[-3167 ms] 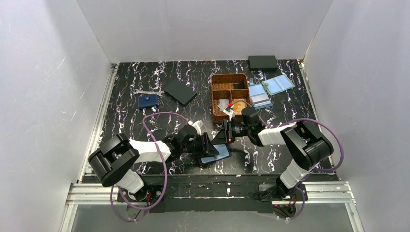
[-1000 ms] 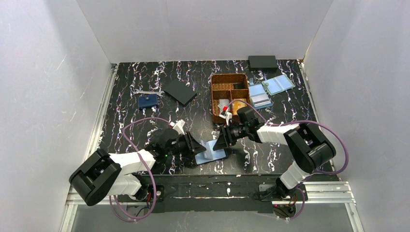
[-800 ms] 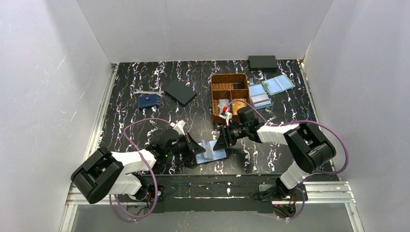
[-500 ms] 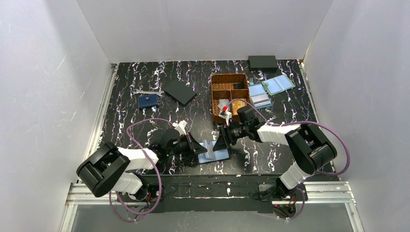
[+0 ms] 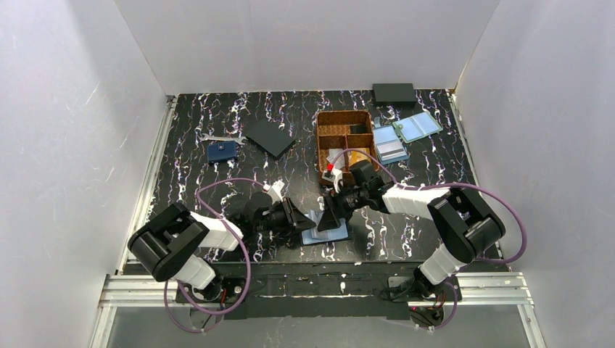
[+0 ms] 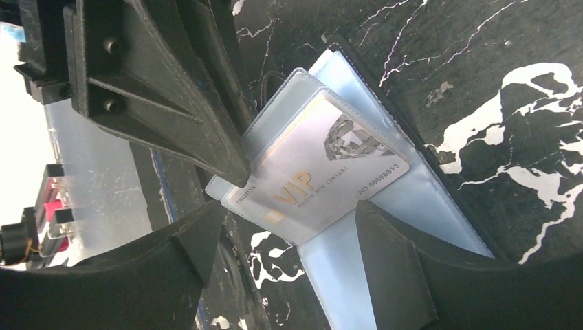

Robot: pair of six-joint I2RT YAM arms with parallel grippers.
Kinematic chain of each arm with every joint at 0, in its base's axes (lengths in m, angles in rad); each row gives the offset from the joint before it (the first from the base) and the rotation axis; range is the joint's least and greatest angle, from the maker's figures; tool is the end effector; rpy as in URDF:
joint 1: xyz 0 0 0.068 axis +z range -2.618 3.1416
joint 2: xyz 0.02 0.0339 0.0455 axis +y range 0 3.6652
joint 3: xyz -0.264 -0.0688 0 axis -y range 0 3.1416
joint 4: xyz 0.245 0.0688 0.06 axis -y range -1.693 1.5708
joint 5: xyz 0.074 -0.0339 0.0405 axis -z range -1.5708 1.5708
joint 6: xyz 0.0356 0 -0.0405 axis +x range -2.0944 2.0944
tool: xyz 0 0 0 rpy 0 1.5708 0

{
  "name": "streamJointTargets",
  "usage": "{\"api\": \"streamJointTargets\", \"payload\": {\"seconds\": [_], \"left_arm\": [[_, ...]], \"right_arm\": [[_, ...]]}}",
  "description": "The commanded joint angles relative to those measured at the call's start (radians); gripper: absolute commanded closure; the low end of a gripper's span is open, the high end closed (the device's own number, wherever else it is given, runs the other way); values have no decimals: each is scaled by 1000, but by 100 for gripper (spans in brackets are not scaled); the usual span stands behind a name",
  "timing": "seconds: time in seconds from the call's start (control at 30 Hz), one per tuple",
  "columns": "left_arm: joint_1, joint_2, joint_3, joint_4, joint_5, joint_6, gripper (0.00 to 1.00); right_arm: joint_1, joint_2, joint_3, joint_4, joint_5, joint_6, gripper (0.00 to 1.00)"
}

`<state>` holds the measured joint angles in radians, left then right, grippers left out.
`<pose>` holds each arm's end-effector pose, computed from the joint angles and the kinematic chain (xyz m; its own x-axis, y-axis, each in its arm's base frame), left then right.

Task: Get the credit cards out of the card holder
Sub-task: Remove the credit card from the card holder.

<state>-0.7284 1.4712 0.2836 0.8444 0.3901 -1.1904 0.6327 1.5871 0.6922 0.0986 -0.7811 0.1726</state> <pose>0.1713 -0.1710 0.1354 -0.9130 -0.3363 -0.2308 0.0946 0.3757 -0.9219 0.2221 0.1940 0.1529 -0.7082 -0.3680 -0.6025 -0.7059 0.3499 0.6159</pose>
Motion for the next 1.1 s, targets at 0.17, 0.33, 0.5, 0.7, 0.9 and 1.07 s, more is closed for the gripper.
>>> {"api": "streamJointTargets", "payload": {"seconds": [0.17,0.33,0.5,0.7,0.9,1.07], "left_arm": [[5,52,47,83,40,-22,77],[5,61,49,107,46,-35,73],[5,70,50,120,51,-41,72],[5,92,52,150,52,-55,81],[4,119,52,193,60,-73,81],[6,138,55,212,65,-80,78]], "right_arm": [[26,-40,51,-57,54,-88,15],[32,-45,54,-60,44,-94,13],[31,-57,53,-57,13,-92,9],[31,-62,52,-52,14,-86,8],[32,-44,60,-72,80,-99,9],[31,-34,67,-93,117,-112,15]]}}
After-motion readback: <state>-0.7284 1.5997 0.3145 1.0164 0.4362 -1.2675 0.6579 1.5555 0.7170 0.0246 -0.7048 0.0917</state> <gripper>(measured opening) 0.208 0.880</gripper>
